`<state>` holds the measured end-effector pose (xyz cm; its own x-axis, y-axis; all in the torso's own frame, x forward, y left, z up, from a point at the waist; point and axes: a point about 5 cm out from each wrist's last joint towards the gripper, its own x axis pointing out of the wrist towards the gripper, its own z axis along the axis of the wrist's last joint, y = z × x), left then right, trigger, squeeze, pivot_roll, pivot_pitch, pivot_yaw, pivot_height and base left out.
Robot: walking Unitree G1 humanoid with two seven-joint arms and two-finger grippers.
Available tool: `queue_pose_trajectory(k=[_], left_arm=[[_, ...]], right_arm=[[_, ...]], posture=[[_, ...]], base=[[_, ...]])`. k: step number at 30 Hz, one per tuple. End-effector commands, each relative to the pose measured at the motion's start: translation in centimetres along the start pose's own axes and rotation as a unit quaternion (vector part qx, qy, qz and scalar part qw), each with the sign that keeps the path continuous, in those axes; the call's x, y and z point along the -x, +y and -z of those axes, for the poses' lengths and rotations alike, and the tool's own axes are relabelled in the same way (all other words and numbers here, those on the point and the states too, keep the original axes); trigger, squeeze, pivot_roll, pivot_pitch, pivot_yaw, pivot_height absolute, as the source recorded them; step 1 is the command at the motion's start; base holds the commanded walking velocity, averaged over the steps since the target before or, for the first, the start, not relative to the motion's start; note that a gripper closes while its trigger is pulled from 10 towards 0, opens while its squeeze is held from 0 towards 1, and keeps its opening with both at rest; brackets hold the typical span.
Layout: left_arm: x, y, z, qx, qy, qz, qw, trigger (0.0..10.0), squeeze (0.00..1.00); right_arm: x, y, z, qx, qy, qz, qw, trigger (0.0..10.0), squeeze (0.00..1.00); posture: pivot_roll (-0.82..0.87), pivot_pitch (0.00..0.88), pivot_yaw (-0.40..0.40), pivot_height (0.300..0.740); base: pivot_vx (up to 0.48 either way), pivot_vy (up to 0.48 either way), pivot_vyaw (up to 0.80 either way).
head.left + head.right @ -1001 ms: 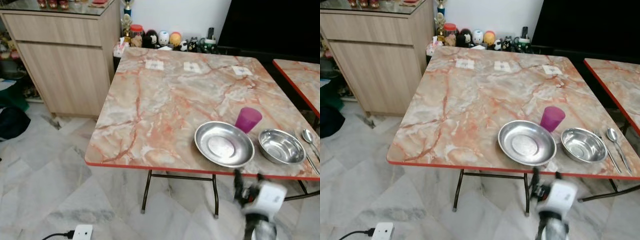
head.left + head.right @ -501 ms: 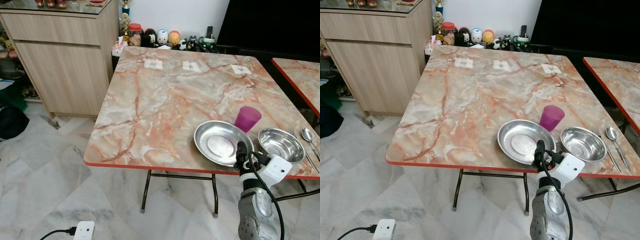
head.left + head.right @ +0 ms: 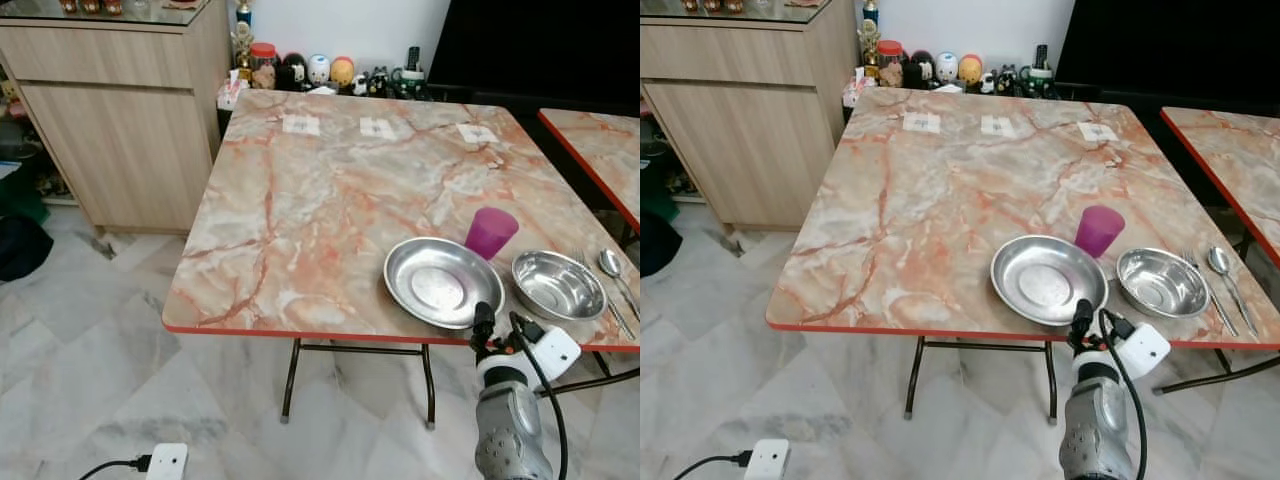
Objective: Setting the table
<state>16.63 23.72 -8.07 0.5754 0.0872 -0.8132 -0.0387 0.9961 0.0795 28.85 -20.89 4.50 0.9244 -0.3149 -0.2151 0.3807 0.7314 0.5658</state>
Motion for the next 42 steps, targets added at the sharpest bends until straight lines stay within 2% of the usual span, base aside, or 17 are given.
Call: queue_pose_trajectory(k=[1, 9, 16, 17, 18, 20, 21, 22, 35, 36, 37, 38, 39, 40, 41, 42], left_arm=[[0.1, 0.0, 0.5, -0.001, 0.006, 0.001, 1.000, 10.0, 0.00], [0.3, 0.5, 0.8, 0.000, 0.010, -0.003, 1.000, 10.0, 0.00], [0.3, 0.7, 0.9, 0.001, 0.012, -0.004, 1.000, 10.0, 0.00], [0.3, 0.7, 0.9, 0.002, 0.012, -0.004, 1.000, 10.0, 0.00], [0.3, 0.7, 0.9, 0.003, 0.011, -0.004, 1.000, 10.0, 0.00], [0.3, 0.7, 0.9, 0.004, 0.012, -0.005, 1.000, 10.0, 0.00], [0.3, 0.6, 1.0, 0.004, 0.012, -0.005, 1.000, 10.0, 0.00], [0.3, 0.6, 1.0, 0.004, 0.013, -0.005, 1.000, 10.0, 0.00], [0.3, 0.4, 1.1, 0.008, 0.015, -0.006, 1.000, 10.0, 0.00], [0.3, 0.5, 1.1, 0.007, 0.015, -0.006, 1.000, 10.0, 0.00], [0.3, 0.5, 1.1, 0.007, 0.015, -0.006, 1.000, 10.0, 0.00], [0.3, 0.5, 1.1, 0.007, 0.014, -0.006, 1.000, 10.0, 0.00], [0.3, 0.6, 1.1, 0.007, 0.013, -0.006, 1.000, 10.0, 0.00], [0.3, 0.6, 1.1, 0.007, 0.013, -0.006, 1.000, 10.0, 0.00], [0.2, 0.4, 0.7, 0.006, 0.009, -0.004, 1.000, 10.0, 0.00], [0.2, 0.3, 0.6, 0.006, 0.008, -0.003, 1.000, 10.0, 0.00]], right_arm=[[-0.2, -0.5, -0.2, -0.004, 0.003, 0.009, 1.000, 10.0, 0.00], [-0.8, -0.3, -0.6, -0.004, -0.001, 0.007, 1.000, 10.0, 0.00], [-1.0, -0.6, -0.2, 0.011, 0.018, 0.019, 1.000, 10.0, 0.00], [-1.1, -0.5, -0.1, 0.016, 0.020, 0.016, 1.000, 3.1, 0.00], [-1.1, -0.4, -0.1, 0.019, 0.021, 0.013, 0.999, 0.0, 0.00], [-1.4, -0.1, -0.2, 0.021, 0.022, 0.010, 0.999, 0.0, 0.00], [-1.5, 0.0, -0.3, 0.023, 0.020, 0.009, 0.999, 3.1, 0.00], [-1.5, 0.1, -0.3, 0.024, 0.019, 0.009, 0.999, 10.0, 0.00], [-2.1, 0.8, -0.7, 0.028, 0.015, 0.002, 0.999, 10.0, 0.00], [-2.1, 0.8, -0.6, 0.026, 0.016, 0.003, 1.000, 4.2, 0.00], [-2.1, 0.8, -0.6, 0.026, 0.016, 0.003, 1.000, 4.2, 0.00], [-2.1, 0.8, -0.6, 0.026, 0.017, 0.004, 0.999, 2.4, 0.00], [-2.1, 0.7, -0.5, 0.027, 0.019, 0.005, 0.999, 2.2, 0.00], [-2.1, 0.7, -0.5, 0.027, 0.019, 0.005, 0.999, 2.2, 0.00], [-2.1, 0.6, -0.3, 0.030, 0.024, 0.009, 0.999, 10.0, 0.00], [-2.0, 0.6, -0.3, 0.031, 0.025, 0.009, 0.999, 10.0, 0.00]], posture=[[0.11, 0.054, -0.112, 0.740], [0.12, 0.051, -0.113, 0.740], [0.13, 0.043, -0.119, 0.740], [0.13, 0.043, -0.119, 0.740], [0.13, 0.043, -0.119, 0.740], [0.14, 0.039, -0.120, 0.740], [0.14, 0.039, -0.120, 0.740], [0.14, 0.039, -0.120, 0.740], [0.14, 0.036, -0.120, 0.740], [0.14, 0.036, -0.120, 0.740], [0.14, 0.036, -0.120, 0.740], [0.14, 0.037, -0.121, 0.740], [0.14, 0.037, -0.121, 0.740], [0.14, 0.037, -0.121, 0.740], [0.14, 0.039, -0.121, 0.740], [0.14, 0.039, -0.121, 0.740]], base=[[0.000, 0.000, 0.00], [0.000, 0.000, 0.00], [0.000, 0.000, 0.00], [0.000, 0.000, 0.00], [0.000, 0.000, 0.00], [0.000, 0.000, 0.00], [0.000, 0.000, 0.00], [0.000, 0.000, 0.00], [0.000, 0.000, 0.00], [0.000, 0.000, 0.00], [0.000, 0.000, 0.00], [0.000, 0.000, 0.00], [0.000, 0.000, 0.00], [0.000, 0.000, 0.00], [0.000, 0.000, 0.00], [0.000, 0.000, 0.00]])
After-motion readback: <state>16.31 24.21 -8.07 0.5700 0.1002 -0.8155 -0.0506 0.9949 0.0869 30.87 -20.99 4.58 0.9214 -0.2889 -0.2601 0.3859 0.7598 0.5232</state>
